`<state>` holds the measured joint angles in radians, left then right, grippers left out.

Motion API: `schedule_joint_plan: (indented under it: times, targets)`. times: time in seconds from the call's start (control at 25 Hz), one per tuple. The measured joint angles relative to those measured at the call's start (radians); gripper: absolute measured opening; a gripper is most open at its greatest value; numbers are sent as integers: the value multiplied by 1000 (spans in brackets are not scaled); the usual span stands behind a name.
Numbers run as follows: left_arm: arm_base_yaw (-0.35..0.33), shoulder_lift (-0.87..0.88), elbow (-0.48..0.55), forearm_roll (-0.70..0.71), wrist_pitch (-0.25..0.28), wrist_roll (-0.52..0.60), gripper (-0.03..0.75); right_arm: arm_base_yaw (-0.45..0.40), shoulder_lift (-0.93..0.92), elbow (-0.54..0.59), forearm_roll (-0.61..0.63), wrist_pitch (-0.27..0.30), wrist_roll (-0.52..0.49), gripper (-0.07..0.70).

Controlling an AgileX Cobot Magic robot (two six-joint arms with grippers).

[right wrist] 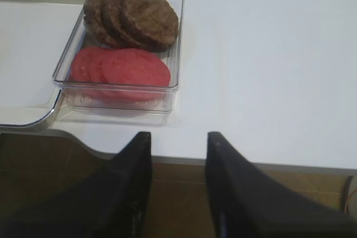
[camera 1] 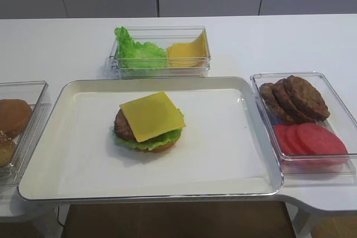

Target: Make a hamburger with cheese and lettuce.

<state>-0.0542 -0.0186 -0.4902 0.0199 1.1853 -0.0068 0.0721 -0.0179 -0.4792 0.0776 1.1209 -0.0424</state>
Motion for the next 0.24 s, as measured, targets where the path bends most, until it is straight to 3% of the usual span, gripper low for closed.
schedule_joint_plan:
  times: [0.24]
  targets:
    - [0, 0, 0, 0, 0, 0, 414, 0, 0, 0, 0, 1, 0, 268]
